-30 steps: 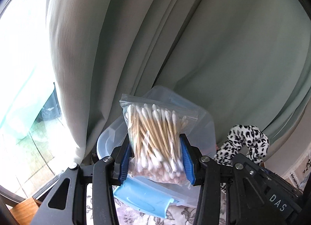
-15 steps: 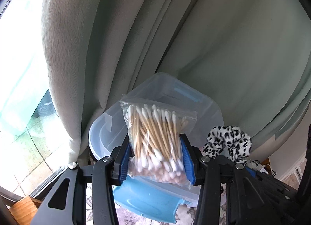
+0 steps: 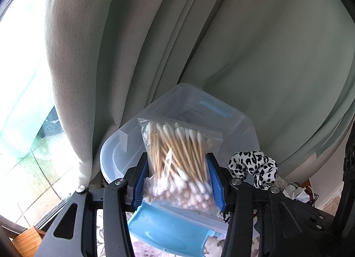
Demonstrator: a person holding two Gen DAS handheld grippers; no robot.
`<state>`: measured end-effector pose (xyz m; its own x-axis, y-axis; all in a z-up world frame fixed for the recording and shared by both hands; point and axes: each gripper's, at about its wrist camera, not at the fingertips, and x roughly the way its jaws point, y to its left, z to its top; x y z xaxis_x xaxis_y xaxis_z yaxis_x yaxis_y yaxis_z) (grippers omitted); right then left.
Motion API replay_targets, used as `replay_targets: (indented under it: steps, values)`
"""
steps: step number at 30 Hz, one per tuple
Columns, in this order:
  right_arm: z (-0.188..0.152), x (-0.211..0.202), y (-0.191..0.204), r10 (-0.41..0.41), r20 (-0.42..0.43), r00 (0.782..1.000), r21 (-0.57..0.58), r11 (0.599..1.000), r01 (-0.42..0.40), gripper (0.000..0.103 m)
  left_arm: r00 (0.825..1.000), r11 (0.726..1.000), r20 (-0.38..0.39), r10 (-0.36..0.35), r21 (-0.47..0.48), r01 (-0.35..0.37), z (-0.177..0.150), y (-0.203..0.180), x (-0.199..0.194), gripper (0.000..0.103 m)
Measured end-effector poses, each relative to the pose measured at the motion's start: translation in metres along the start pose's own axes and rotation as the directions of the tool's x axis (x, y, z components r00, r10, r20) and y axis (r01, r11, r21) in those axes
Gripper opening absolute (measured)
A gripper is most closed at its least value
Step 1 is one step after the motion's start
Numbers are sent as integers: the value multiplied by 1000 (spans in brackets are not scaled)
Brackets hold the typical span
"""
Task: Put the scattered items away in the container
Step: 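Carry the swab bag with left tool while right tool carries the scrunchie over the box, then open left tool dropping swabs in box while right tool releases the scrunchie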
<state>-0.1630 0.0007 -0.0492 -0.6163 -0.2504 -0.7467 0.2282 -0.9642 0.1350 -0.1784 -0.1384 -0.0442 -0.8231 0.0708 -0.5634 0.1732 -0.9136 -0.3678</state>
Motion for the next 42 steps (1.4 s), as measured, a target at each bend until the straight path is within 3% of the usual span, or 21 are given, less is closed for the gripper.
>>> replay_targets:
  steps: [12, 18, 24, 26, 30, 34, 37, 42]
  values:
    - [2, 3, -2, -22, -8, 1000, 0, 1000, 22, 25, 1000, 1000, 3, -6, -13, 6, 20, -3, 12, 56]
    - [2, 2, 0, -30, -9, 1000, -5, 1000, 30, 26, 1000, 1000, 0, -9, -16, 9, -6, 6, 13, 56]
    - [4, 0, 0, -31, -2, 1000, -9, 999, 31, 30, 1000, 1000, 3, -10, -24, 10, -3, 10, 16, 57]
    - [4, -1, 0, -31, 3, 1000, -8, 999, 31, 33, 1000, 1000, 6, -9, -23, 9, -41, -1, -16, 60]
    - [6, -3, 0, -30, 18, 999, -12, 999, 30, 42, 1000, 999, 16, -11, -41, 11, -39, 24, -56, 65]
    - [5, -5, 3, -24, 29, 999, -21, 999, 25, 52, 999, 998, 17, -28, -55, 29, -37, 27, -66, 70]
    - [5, -7, 6, -33, 42, 999, -27, 999, 34, 65, 999, 998, 15, -35, -54, 36, -35, 32, -74, 80]
    - [8, -12, 9, -34, 59, 998, -27, 999, 36, 65, 999, 998, 26, -41, -36, 42, -35, 30, -70, 82]
